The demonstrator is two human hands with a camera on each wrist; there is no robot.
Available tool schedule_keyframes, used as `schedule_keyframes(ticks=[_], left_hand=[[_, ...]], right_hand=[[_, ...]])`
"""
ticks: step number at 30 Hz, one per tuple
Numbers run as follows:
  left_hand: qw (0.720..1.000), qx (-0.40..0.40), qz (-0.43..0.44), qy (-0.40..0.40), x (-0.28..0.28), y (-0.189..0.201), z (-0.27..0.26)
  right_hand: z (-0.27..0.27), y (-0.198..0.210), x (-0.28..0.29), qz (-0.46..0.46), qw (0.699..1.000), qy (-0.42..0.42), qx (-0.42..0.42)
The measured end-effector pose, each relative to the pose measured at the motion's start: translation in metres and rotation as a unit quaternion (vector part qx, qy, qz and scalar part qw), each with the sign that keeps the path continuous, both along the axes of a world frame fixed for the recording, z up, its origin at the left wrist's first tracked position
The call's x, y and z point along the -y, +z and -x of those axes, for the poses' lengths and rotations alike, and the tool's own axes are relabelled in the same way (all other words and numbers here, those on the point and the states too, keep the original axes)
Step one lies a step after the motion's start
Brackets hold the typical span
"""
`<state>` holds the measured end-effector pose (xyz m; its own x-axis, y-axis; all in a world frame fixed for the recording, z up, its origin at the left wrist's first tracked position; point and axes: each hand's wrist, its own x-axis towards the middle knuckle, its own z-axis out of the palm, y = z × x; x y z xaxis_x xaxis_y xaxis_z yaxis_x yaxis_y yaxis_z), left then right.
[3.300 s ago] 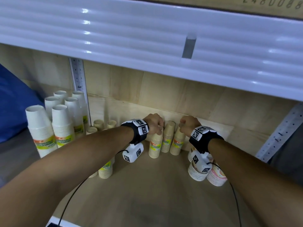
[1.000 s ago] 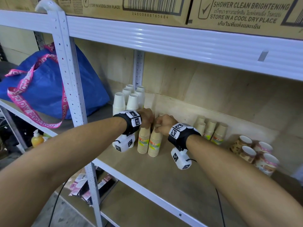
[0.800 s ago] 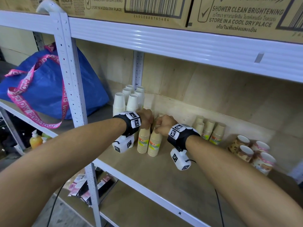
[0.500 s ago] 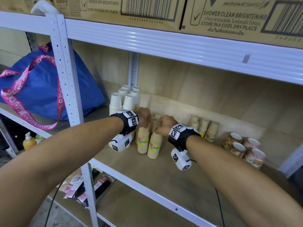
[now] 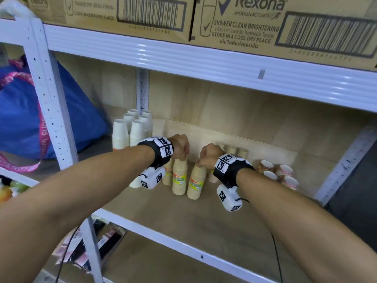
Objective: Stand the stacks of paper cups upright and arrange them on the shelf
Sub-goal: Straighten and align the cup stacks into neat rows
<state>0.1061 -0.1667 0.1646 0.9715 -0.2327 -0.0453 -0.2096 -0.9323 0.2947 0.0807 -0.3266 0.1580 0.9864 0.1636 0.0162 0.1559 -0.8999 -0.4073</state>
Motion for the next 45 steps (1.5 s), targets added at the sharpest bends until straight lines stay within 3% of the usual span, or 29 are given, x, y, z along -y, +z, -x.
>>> schedule_keyframes(ticks=[24,38,45], left_hand=[[0.993,0.022,0.008,-0.112,0.141,0.003,-0.05],[0.985,0.049,-0.036,-0.161,0.178,0.001,-0.081],[0.986,0.055,-0.053,-0.149,0.183,-0.003,-0.092]], right_hand=[[-0.026,-0.004,0.139,0.014,0.991,-0.13,-0.025],[-0.064,-0.008,0.153,0.034,0.99,-0.133,-0.027],[-0.076,-0.014,0.155,0.029,0.992,-0.121,-0.015]])
